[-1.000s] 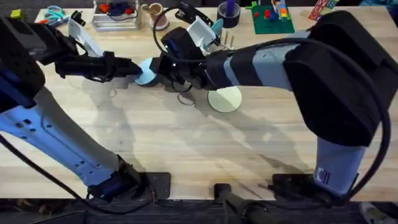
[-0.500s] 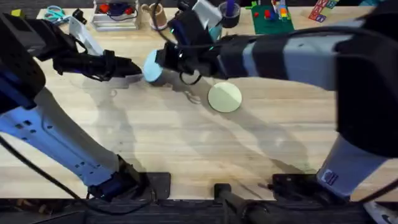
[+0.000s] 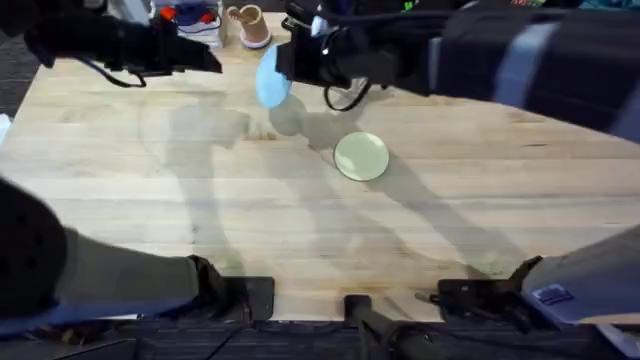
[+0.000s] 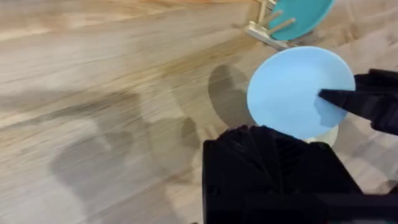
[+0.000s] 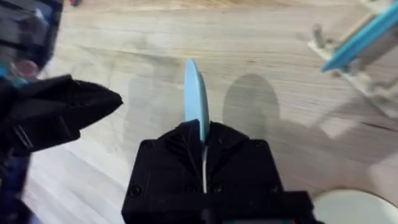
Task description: Pick up the plates from the table one by one and place each into a slot on the dish rack.
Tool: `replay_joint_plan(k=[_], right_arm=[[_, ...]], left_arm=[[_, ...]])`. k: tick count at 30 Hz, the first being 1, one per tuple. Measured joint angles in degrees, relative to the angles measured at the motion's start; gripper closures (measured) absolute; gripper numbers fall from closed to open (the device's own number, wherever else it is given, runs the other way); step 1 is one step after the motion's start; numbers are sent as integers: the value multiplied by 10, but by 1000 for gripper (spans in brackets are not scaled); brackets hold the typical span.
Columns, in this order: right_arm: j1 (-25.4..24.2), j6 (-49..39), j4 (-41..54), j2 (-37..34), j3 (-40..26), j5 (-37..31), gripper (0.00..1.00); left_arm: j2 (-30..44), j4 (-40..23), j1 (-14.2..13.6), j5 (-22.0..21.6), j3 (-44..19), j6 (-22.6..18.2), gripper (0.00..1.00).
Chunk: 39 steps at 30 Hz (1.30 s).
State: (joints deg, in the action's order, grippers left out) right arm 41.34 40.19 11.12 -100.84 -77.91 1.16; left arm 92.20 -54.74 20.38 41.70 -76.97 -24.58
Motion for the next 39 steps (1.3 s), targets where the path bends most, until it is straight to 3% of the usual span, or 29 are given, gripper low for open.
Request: replay_joint_plan(k=[6,13,20,28,39], right_arm=[[-8,-65,95,79,0,-16,971],[-55,-97,205,160,-2,-23,971],[-69,-107,361,171,-78,-93,971],[-69,-113,452,171,-168,-165,971],[-69,-116,522,171,-173,-209,971]], left_arm=[[-72,-29,-58,-65,0,42,960],[-157,-53,-140,-184,0,106,960],[-213,-64,-184,-281,0,162,960],[-236,-65,-193,-310,0,179,960],[-236,-80,-194,-276,0,182,923]])
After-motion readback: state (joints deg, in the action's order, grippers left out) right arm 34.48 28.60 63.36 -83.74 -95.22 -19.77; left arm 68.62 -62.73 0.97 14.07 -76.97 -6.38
